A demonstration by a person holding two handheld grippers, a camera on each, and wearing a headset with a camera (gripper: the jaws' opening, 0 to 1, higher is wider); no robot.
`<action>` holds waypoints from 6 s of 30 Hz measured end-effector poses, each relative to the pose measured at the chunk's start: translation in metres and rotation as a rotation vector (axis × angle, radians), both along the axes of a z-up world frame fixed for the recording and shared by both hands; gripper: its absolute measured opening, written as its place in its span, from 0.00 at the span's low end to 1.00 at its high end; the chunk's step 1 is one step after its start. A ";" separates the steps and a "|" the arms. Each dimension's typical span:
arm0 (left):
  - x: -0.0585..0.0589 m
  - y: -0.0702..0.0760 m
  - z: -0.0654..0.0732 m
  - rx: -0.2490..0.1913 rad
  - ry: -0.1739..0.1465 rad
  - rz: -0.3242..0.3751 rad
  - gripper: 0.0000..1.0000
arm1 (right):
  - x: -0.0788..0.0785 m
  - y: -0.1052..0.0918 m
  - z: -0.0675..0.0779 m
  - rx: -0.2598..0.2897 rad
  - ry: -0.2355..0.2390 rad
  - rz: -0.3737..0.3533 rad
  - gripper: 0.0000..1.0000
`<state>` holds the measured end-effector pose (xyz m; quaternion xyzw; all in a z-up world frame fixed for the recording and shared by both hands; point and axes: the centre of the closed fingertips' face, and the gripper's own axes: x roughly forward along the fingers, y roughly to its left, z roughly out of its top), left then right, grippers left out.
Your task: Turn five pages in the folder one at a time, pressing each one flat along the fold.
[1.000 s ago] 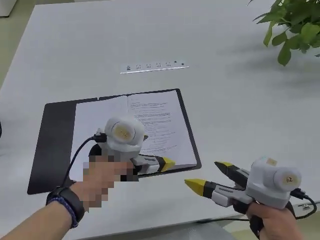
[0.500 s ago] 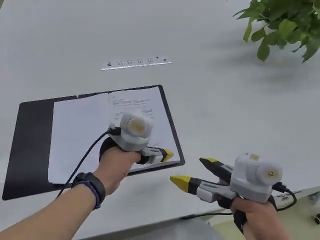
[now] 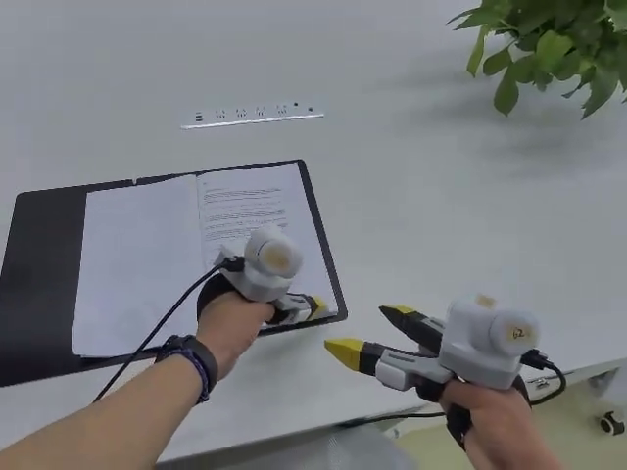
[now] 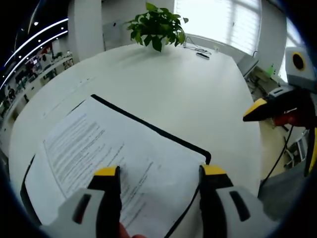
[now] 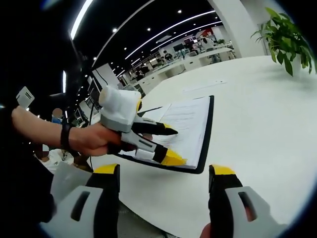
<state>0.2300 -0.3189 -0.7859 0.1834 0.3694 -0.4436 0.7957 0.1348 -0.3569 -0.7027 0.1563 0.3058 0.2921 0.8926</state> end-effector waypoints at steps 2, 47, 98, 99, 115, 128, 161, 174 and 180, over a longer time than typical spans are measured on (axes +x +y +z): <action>-0.002 0.002 -0.001 -0.001 -0.008 -0.012 0.64 | 0.001 -0.001 -0.001 -0.007 -0.001 0.008 0.73; -0.001 0.032 0.004 -0.134 0.000 0.139 0.39 | 0.120 0.040 -0.040 0.172 0.080 -0.050 0.55; -0.049 0.132 0.080 -0.189 -0.075 0.243 0.66 | 0.099 0.060 -0.015 0.291 0.058 -0.164 0.00; -0.050 0.135 0.081 -0.191 -0.076 0.247 0.66 | 0.099 0.063 -0.014 0.294 0.055 -0.165 0.00; -0.074 0.193 0.091 -0.214 -0.099 0.354 0.67 | 0.093 0.116 -0.006 0.302 0.054 -0.106 0.00; -0.078 0.239 0.099 -0.220 -0.123 0.430 0.67 | 0.094 0.165 -0.002 0.309 0.061 -0.040 0.00; -0.082 0.299 0.113 -0.268 -0.153 0.566 0.66 | 0.074 0.271 -0.004 0.316 0.118 0.139 0.00; -0.086 0.311 0.113 -0.272 -0.157 0.597 0.66 | 0.069 0.290 -0.010 0.321 0.142 0.156 0.00; -0.087 0.315 0.113 -0.275 -0.155 0.609 0.66 | 0.073 0.298 -0.015 0.324 0.161 0.153 0.00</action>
